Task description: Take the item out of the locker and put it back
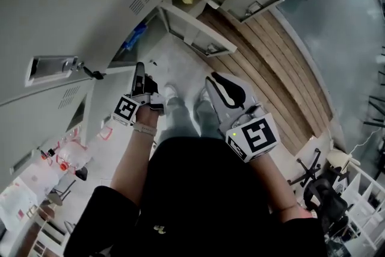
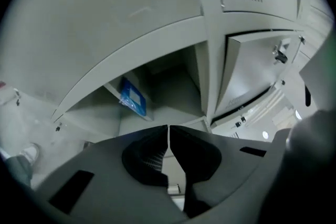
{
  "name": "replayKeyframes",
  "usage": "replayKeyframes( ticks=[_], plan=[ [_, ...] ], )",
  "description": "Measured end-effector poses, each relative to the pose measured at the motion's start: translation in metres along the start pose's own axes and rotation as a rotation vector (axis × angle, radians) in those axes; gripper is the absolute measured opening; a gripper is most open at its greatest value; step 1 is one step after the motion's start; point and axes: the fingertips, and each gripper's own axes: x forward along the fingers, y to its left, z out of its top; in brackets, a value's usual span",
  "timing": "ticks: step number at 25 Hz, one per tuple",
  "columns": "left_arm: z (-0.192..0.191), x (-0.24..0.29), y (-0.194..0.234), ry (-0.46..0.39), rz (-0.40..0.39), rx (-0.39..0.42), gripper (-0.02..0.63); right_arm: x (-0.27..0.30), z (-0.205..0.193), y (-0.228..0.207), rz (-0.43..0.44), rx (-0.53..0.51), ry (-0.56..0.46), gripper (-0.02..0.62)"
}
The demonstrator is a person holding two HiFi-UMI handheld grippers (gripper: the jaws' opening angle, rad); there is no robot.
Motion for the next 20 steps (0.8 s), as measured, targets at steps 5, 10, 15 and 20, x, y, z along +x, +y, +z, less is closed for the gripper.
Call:
replayKeyframes(
  ticks=[5,10,15,20],
  plan=[
    [0.016,0.023,0.032,-0.077,0.024,-0.07,0.014,0.011,-0.008,0.006,-0.011,0.007,0.033,0.049],
    [0.028,0.046,0.058,-0.156,0.057,-0.148,0.035,0.017,-0.014,0.01,-0.032,0.041,0.054,0.049],
    [0.036,0.062,0.079,-0.202,0.086,-0.197,0.112,0.019,-0.016,0.006,-0.055,0.07,0.049,0.049],
    [0.039,0.075,0.1,-0.223,0.109,-0.245,0.171,0.017,-0.023,0.002,-0.094,0.095,0.089,0.049]
  ],
)
